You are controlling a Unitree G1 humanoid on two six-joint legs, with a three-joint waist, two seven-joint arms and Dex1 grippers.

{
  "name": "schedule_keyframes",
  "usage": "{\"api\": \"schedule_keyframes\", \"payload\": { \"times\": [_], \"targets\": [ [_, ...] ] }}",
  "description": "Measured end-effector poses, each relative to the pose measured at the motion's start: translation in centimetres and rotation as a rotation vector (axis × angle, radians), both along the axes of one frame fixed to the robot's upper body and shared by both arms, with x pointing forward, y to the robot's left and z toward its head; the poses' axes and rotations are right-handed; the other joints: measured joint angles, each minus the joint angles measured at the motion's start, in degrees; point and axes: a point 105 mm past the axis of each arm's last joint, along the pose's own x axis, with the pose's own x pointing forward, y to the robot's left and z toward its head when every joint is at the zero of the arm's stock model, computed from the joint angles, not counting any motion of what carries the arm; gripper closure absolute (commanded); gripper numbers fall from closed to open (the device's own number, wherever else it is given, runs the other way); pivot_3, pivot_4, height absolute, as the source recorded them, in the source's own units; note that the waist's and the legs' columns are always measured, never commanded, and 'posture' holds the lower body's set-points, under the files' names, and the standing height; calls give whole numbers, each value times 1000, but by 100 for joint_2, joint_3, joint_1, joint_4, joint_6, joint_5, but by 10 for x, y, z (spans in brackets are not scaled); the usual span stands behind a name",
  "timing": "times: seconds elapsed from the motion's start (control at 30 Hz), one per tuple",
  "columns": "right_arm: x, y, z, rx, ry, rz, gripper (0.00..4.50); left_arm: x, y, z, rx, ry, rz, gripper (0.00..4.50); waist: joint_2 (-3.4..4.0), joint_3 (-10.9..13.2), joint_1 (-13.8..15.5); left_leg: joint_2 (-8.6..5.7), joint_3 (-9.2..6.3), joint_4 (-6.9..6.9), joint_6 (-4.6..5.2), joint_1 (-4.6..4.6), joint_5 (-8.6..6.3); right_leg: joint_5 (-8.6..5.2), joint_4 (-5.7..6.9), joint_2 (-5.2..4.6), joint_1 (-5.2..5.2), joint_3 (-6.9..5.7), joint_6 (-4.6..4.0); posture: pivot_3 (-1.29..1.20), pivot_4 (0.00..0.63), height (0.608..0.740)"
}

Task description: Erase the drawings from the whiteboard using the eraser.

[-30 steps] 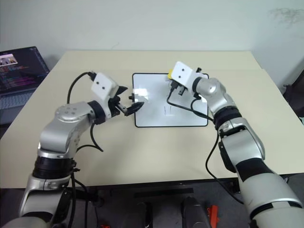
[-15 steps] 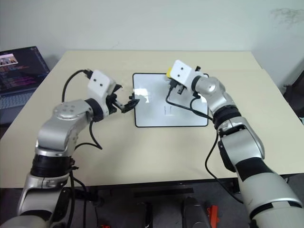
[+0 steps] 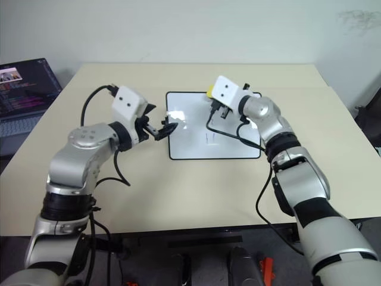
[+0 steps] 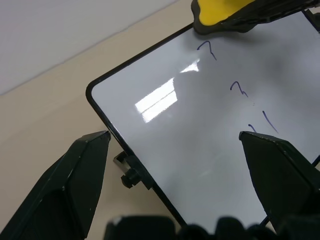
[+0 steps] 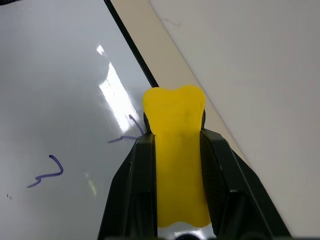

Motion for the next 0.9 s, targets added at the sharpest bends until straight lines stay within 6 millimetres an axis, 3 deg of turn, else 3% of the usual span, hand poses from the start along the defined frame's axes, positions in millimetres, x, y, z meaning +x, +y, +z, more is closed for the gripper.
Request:
{"api": "schedule_keyframes", "payload": {
  "times": [0.6,0.9],
  "targets": [
    [4,-4,-8,-31,-8,-50,3644,-1,-5,-6,13,28,-22,0,0,0,-2,0,0,0,0,0,0,0,1,0,0,0,0,0,150,740],
    [5,3,-9,-129,-48,-57,3647,-2,-4,-7,17,31,-24,0,-1,-1,-5,0,1,1,0,7,0,0,7,0,3,2,-1,0,150,740]
  ]
}}
